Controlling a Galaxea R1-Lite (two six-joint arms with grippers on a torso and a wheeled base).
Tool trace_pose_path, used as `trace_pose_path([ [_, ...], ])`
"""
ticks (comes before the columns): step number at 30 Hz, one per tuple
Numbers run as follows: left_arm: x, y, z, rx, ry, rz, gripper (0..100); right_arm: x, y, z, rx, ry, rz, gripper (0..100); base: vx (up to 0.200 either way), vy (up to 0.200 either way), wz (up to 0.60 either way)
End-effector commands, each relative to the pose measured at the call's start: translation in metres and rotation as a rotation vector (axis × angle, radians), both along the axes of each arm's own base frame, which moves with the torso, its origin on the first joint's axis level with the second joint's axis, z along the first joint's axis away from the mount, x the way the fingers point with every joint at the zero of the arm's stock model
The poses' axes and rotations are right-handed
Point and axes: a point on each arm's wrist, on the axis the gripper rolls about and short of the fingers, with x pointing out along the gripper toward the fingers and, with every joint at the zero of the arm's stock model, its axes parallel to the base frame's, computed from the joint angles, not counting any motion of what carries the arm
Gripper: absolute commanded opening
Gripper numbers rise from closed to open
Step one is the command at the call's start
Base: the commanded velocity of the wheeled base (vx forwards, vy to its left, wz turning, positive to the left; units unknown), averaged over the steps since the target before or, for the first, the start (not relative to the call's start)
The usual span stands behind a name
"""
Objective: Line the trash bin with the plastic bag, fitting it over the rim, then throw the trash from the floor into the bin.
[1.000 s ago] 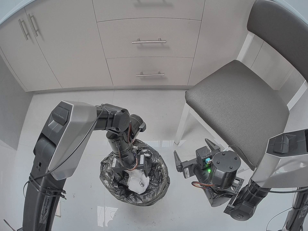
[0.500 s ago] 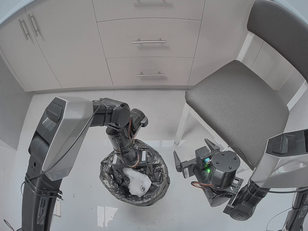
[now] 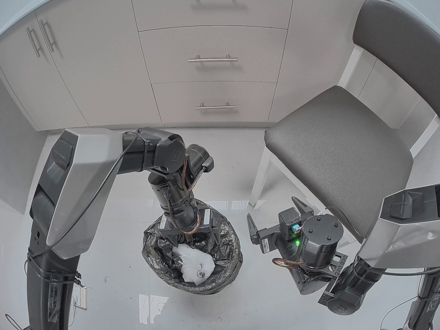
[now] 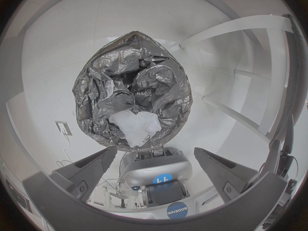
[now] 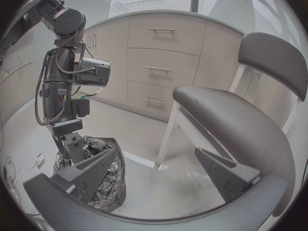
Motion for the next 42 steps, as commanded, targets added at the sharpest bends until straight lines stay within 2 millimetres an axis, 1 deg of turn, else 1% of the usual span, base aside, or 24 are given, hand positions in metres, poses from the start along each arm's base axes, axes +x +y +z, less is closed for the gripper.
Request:
trace_pose_path([
  [1, 0.001, 0.003, 0.003, 0.01, -0.013, 0.007, 100, 0.0, 0.0, 0.004, 0.016, -0.019, -0.002, 100, 0.0, 0.0, 0.0],
  [4, 0.002, 0.004, 0.0, 0.041, -0.023, 0.009, 100, 0.001, -0.001, 0.006, 0.018, -0.024, -0.007, 100, 0.0, 0.0, 0.0],
  [5, 0.002, 0.004, -0.001, 0.043, -0.022, 0.009, 0, 0.001, -0.001, 0.007, 0.019, -0.025, -0.005, 100, 0.0, 0.0, 0.0],
  [9, 0.003, 0.001, -0.009, 0.053, -0.006, 0.006, 0, 0.001, -0.001, 0.006, 0.02, -0.024, -0.007, 100, 0.0, 0.0, 0.0],
  [17, 0.003, -0.002, -0.018, 0.067, 0.01, -0.01, 0, 0.002, -0.003, 0.007, 0.024, -0.025, -0.013, 100, 0.0, 0.0, 0.0],
  [21, 0.001, -0.002, -0.026, 0.092, 0.032, -0.078, 0, 0.004, -0.002, 0.007, 0.028, -0.027, -0.015, 100, 0.0, 0.0, 0.0],
  [25, 0.001, -0.002, -0.046, 0.156, 0.07, -0.193, 0, 0.011, -0.003, 0.005, 0.032, -0.031, -0.031, 100, 0.0, 0.0, 0.0],
  [29, 0.003, -0.003, -0.066, 0.245, 0.058, -0.269, 0, 0.018, -0.003, 0.004, 0.04, -0.037, -0.045, 100, 0.0, 0.0, 0.0],
  [35, 0.008, -0.005, -0.084, 0.258, 0.053, -0.317, 0, 0.022, -0.001, 0.004, 0.044, -0.043, -0.047, 100, 0.0, 0.0, 0.0],
  [40, 0.018, -0.007, -0.112, 0.286, -0.005, -0.33, 0, 0.025, 0.002, 0.004, 0.054, -0.05, -0.047, 100, 0.0, 0.0, 0.0],
  [42, 0.024, -0.009, -0.121, 0.271, -0.045, -0.32, 0, 0.026, 0.003, 0.006, 0.061, -0.057, -0.045, 100, 0.0, 0.0, 0.0],
])
